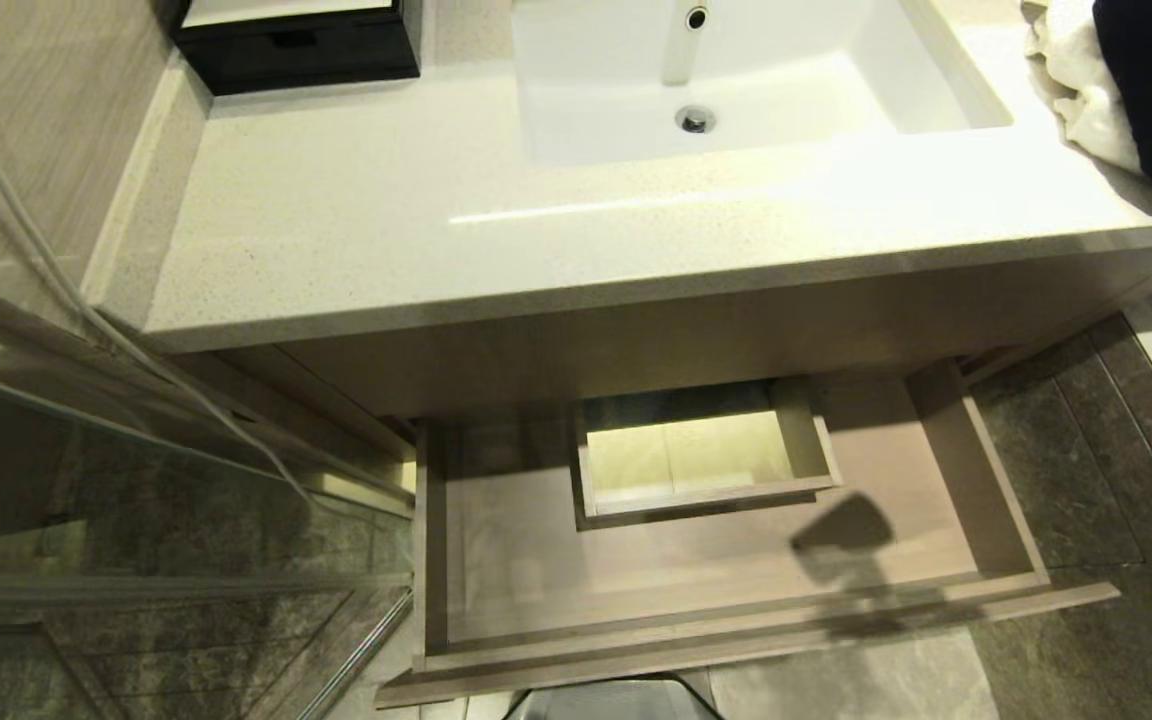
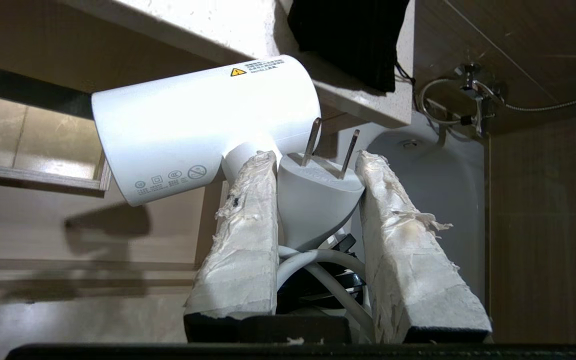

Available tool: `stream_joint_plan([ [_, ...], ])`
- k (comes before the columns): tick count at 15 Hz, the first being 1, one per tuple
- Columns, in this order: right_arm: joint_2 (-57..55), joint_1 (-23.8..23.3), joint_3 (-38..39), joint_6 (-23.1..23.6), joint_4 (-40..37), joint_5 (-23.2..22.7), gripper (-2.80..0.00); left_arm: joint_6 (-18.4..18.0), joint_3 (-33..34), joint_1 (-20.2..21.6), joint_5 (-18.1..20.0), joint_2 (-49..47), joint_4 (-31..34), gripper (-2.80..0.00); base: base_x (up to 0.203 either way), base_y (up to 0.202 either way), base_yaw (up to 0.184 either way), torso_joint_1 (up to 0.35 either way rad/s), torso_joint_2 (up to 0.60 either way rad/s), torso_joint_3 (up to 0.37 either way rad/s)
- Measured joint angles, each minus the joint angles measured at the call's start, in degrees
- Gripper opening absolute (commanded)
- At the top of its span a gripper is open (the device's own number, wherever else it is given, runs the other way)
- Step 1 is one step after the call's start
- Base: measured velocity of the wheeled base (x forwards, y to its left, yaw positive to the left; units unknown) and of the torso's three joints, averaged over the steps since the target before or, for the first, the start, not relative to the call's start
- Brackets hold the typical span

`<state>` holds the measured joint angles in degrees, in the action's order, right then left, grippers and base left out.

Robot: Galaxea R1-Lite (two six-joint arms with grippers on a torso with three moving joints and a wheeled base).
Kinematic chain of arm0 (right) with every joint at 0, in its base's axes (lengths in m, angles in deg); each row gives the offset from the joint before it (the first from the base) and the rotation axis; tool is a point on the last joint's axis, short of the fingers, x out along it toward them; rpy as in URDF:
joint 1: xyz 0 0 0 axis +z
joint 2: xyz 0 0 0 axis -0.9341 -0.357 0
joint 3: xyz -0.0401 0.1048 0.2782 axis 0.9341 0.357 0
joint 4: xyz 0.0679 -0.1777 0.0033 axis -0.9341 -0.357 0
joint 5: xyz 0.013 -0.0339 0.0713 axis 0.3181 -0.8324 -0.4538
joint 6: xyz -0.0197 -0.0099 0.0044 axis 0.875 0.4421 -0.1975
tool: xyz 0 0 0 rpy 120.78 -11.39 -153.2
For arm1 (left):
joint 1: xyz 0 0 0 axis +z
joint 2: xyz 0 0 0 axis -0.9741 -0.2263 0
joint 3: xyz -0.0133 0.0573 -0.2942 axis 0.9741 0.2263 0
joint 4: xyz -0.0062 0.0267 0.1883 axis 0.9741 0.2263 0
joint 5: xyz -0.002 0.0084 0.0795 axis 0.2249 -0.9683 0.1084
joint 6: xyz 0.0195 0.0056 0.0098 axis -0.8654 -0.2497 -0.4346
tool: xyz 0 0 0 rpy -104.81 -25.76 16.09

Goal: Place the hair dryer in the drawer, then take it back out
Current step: Place it on the countertop

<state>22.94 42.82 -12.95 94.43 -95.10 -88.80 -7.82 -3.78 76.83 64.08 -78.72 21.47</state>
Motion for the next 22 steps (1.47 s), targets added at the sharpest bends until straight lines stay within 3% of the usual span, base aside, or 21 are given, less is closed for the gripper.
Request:
stream_joint_plan([
  [7,-0.07,0.08,0.04,0.41,-0.13,0.10,-2.80,-0.02,0.00,0.00,0.02,0.00,-0.02,-2.80,0.000,0.000,0.000,0.295,-0.07,0.219],
  [12,-2.96,0.78,-2.65,1.12,-1.14,0.21,-2.80,0.01,0.00,0.00,0.00,0.00,0.00,-2.80,0.000,0.000,0.000,0.049,-0.01,0.035],
  [17,-10.42,9.03,-6.64,0.57,-2.22,-0.66,-2.80,0.03,0.00,0.05,0.00,0.00,0.02,-2.80,0.000,0.000,0.000,0.000,0.00,0.000],
  [22,-20.67,15.54,-16.81,0.17,-0.82,-5.77,-2.80,0.01,0.00,0.00,0.00,0.00,0.00,-2.80,0.000,0.000,0.000,0.000,0.00,0.000],
])
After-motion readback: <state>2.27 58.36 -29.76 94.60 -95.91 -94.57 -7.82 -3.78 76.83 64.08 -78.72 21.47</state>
